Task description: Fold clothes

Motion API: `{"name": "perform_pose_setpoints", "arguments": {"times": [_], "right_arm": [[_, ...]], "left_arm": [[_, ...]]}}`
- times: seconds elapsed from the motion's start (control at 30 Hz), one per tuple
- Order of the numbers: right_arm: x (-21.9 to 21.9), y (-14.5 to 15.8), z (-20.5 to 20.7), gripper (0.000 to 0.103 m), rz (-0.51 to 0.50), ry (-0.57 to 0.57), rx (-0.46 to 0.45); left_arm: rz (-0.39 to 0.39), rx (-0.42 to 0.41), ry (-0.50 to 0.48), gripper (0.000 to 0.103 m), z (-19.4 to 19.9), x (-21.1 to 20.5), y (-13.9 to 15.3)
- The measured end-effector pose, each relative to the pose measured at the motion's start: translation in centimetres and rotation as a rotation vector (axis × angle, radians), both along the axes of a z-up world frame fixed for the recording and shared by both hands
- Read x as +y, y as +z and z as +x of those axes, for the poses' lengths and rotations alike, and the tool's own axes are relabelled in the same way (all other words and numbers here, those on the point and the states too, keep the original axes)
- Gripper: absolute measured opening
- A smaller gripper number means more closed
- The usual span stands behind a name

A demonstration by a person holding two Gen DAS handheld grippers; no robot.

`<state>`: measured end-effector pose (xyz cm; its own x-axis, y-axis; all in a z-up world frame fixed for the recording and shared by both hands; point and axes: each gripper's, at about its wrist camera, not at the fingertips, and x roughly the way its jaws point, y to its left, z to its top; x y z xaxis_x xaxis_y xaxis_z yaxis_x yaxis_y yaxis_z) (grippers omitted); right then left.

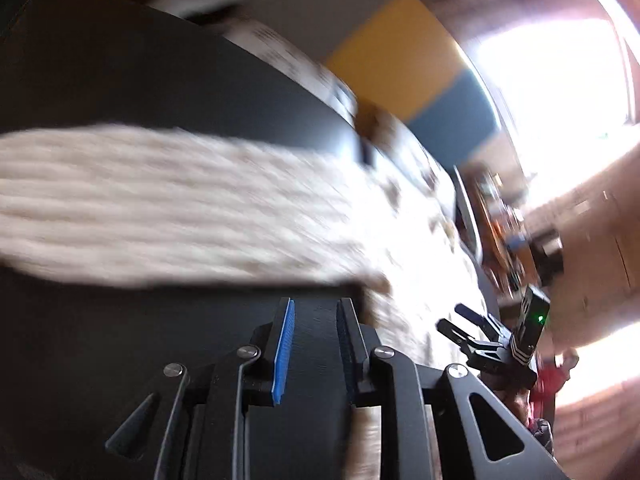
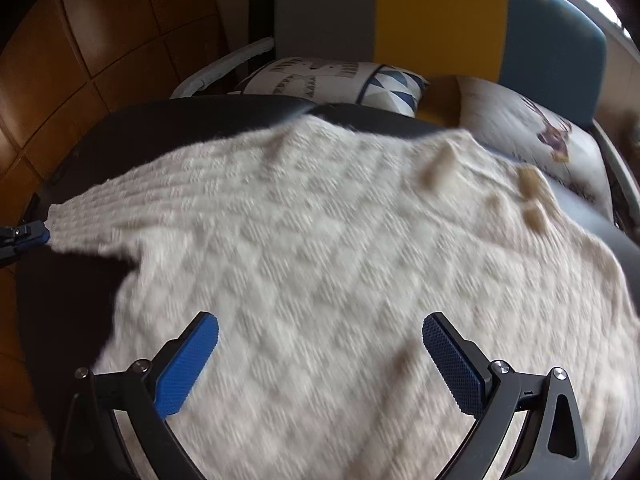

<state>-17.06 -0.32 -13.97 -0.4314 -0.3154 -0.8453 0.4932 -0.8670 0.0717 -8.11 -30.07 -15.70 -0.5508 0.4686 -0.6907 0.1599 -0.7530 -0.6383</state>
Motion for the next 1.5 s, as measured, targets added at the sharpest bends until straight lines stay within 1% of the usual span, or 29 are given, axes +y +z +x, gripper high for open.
{"name": "perform_pose_setpoints", "arguments": {"times": [0.1,0.17,0.27,0.3,0.33,0.37,0.4,0.5,0.6,0.63,0.7,0.77,0.83,0.9,1.03,1.1,1.2,1.23,1.37,1.4,1.47,1.5], "right_arm": [[2.1,-0.1,1.9,0.103,0.024,-0.019,0.005],[3.3,-0.3,2.5,0.103,0.044,-0.026,0.012],[4.9,-0.8,3.5,0.103,0.069,-0.044,0.021],[5.4,-1.1,3.3,0.103,0.069,-0.053,0.016],[6.0,-1.4,3.3,0.103,0.067,-0.065,0.012],[6.7,-1.6,3.4,0.103,0.059,-0.078,0.009],[7.4,-1.8,3.6,0.103,0.051,-0.091,0.008],[9.6,-2.3,4.1,0.103,0.038,-0.127,0.033],[10.8,-2.5,4.1,0.103,0.034,-0.155,0.043],[10.8,-2.5,4.0,0.103,0.037,-0.158,0.045],[10.6,-2.6,4.0,0.103,0.041,-0.158,0.048],[10.6,-2.5,4.1,0.103,0.023,-0.163,0.045],[10.5,-2.1,4.7,0.103,0.006,-0.168,0.033],[10.6,-1.2,6.0,0.103,-0.017,-0.172,0.036],[12.5,-0.7,9.0,0.103,-0.060,-0.192,0.023],[14.0,-1.2,10.2,0.103,-0.054,-0.208,0.004],[16.0,-1.9,11.7,0.103,-0.012,-0.236,-0.003],[16.5,-2.0,12.0,0.103,0.007,-0.243,-0.003],[17.5,-2.4,12.7,0.103,0.027,-0.245,0.024],[17.5,-2.3,12.7,0.103,0.020,-0.247,0.024],[17.7,-2.0,12.7,0.103,-0.002,-0.249,0.022],[18.0,-1.7,12.7,0.103,-0.032,-0.248,0.016]], "left_arm": [[0.026,-0.023,-0.064,0.025,-0.9,4.1,-0.7],[0.020,-0.049,-0.090,0.029,-1.3,5.8,-0.8],[0.009,-0.087,-0.127,0.029,-1.8,8.3,-1.0],[-0.020,-0.093,-0.117,0.026,-2.0,8.7,-1.1],[-0.049,-0.099,-0.107,0.017,-2.2,9.2,-1.3],[-0.078,-0.105,-0.096,0.017,-2.4,9.6,-1.4],[-0.089,-0.107,-0.080,0.016,-2.4,9.7,-1.4],[-0.102,-0.116,-0.045,0.016,-2.5,10.0,-1.3],[-0.115,-0.126,-0.010,0.018,-2.7,10.2,-1.3],[-0.123,-0.132,0.004,0.019,-2.5,10.0,-1.0],[-0.180,-0.127,0.044,0.019,-1.6,10.1,0.4],[-0.224,-0.072,0.051,0.020,-0.4,11.1,2.1],[-0.244,-0.058,0.004,0.022,-0.3,13.7,2.1],[-0.264,-0.044,-0.043,0.022,-0.2,16.2,2.0],[-0.304,-0.015,-0.136,0.022,-0.1,21.3,2.0],[-0.323,0.000,-0.183,0.022,-0.1,23.9,2.0],[-0.352,0.021,-0.252,0.022,0.0,27.6,2.0],[-0.341,0.016,-0.245,0.020,0.0,27.5,1.7],[-0.296,-0.002,-0.214,0.020,-0.2,26.8,0.5],[-0.285,-0.006,-0.207,0.020,-0.2,26.6,0.3],[-0.297,-0.016,-0.220,0.020,-0.4,26.7,0.4],[-0.309,-0.015,-0.228,0.020,-0.5,26.9,0.4]]}}
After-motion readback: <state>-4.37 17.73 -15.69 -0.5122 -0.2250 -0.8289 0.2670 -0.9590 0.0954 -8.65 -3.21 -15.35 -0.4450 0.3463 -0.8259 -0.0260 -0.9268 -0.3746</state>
